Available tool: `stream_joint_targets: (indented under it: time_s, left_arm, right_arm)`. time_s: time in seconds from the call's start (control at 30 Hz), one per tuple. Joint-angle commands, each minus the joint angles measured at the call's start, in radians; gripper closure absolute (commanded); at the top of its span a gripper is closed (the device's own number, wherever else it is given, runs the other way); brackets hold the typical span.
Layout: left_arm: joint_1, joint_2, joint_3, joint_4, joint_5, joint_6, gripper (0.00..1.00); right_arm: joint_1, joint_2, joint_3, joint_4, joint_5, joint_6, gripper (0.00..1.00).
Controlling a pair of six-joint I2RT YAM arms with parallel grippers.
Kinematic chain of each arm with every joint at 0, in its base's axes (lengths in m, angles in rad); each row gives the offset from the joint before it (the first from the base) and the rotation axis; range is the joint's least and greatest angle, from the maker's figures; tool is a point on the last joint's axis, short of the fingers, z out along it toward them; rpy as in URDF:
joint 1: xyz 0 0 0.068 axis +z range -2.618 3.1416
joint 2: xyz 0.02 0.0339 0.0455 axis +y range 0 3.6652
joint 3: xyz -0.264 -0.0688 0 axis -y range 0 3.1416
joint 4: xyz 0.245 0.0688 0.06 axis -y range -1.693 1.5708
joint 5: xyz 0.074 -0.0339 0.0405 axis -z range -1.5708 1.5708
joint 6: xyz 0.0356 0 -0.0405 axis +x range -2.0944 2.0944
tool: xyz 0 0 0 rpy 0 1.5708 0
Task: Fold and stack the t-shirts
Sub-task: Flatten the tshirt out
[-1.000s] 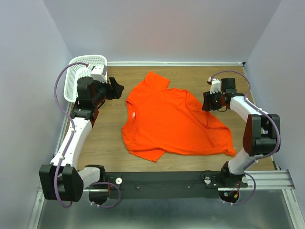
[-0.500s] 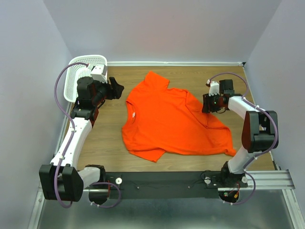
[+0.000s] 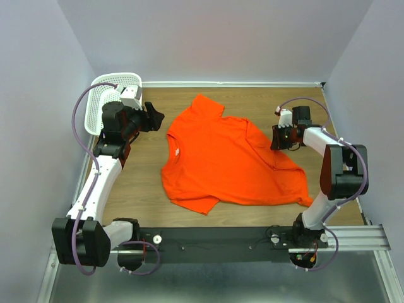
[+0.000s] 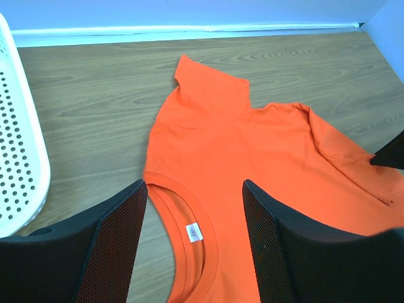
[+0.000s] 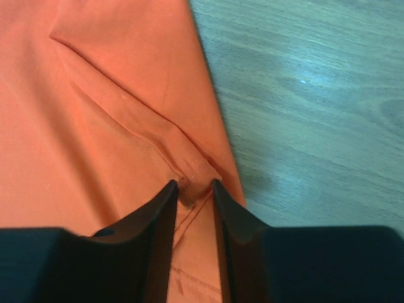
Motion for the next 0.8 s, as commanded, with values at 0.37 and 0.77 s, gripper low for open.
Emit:
stream_joint_targets:
  time_s: [0.37, 0.77]
  left_arm:
    - [0.001, -0.011, -0.019, 0.005, 0.000, 0.016, 0.30]
    - [-0.003, 0.177, 0.042, 0.116, 0.069, -0.048, 0.34]
  right_arm:
    - [-0.001, -0.100, -0.001, 0.014, -0.046, -0.025, 1.00]
    - [-0.025, -0.149, 0.074, 0.058, 0.005, -0.030, 1.00]
